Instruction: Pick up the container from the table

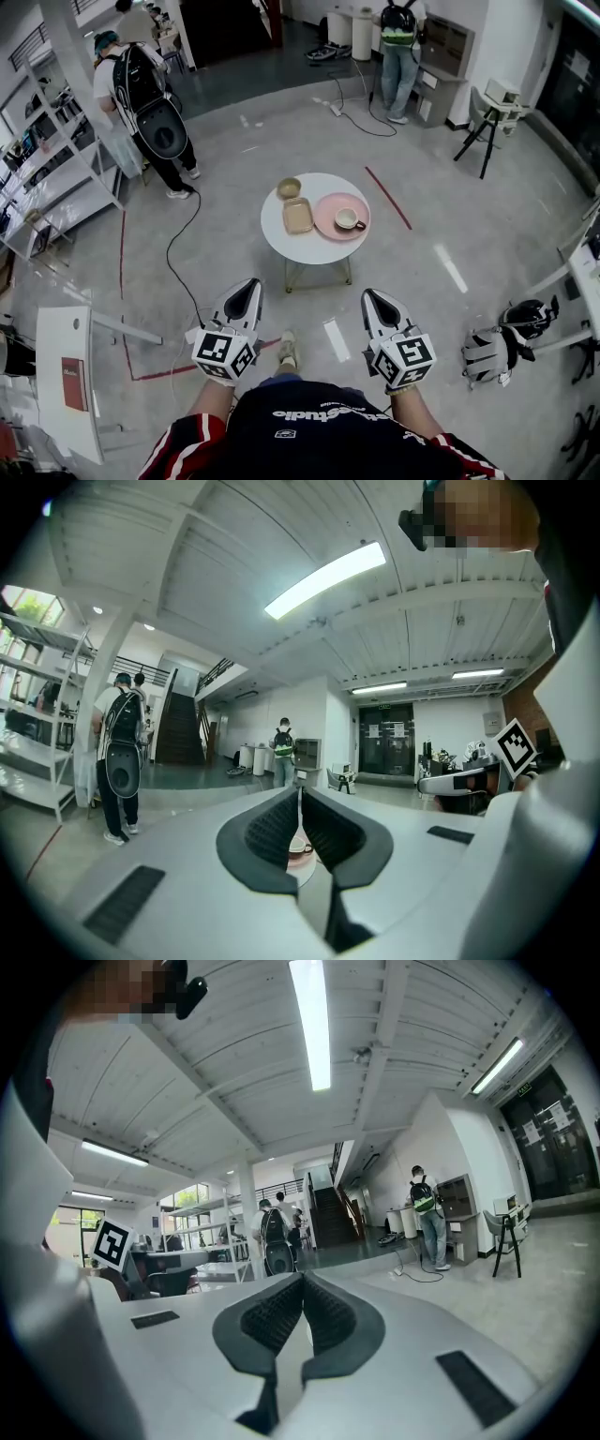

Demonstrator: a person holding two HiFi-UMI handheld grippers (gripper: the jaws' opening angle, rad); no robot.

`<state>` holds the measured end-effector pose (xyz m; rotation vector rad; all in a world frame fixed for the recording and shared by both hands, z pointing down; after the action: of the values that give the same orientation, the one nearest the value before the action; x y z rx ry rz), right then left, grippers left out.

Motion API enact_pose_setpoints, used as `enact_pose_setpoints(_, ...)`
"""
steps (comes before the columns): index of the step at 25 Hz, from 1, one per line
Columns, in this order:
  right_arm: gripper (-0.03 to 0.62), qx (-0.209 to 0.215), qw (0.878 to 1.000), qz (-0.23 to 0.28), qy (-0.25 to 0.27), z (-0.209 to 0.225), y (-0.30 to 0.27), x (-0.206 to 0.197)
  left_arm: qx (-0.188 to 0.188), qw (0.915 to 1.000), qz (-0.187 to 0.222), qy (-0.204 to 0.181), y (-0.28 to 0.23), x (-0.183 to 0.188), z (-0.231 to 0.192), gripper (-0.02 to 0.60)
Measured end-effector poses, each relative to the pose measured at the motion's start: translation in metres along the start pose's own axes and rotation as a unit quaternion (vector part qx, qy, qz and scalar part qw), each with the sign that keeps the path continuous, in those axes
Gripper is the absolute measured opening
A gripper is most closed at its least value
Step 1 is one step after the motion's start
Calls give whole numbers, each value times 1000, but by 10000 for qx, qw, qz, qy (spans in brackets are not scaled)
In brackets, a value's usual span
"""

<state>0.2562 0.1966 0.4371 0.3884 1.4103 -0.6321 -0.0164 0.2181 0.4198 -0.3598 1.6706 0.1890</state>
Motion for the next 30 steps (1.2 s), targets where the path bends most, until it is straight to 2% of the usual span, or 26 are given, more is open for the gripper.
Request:
enact_pose_setpoints(11,15,-18,10000,-35,32,22,-73,13,-111,9998,59,126,-67,5,-46,31)
enact_pose_setpoints(18,15,-44,9999,-14,143,37,-148,39,-171,9996,139,172,-121,25,-102,31)
enact_pose_setpoints(30,15,-114,9993,30,342,31,-251,69,-343,9989,193,250,-186,48,-183,31)
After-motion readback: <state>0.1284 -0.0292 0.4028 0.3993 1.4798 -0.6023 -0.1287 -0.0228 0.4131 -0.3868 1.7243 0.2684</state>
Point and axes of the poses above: the fingertips, and each gripper's own axes: y backward along the fingers, z to its right, x out of its top, the point moved 6 cm from there along y, backward along the fingers, and after that the axes turned 4 degrees about y, right-handed, at the moved point
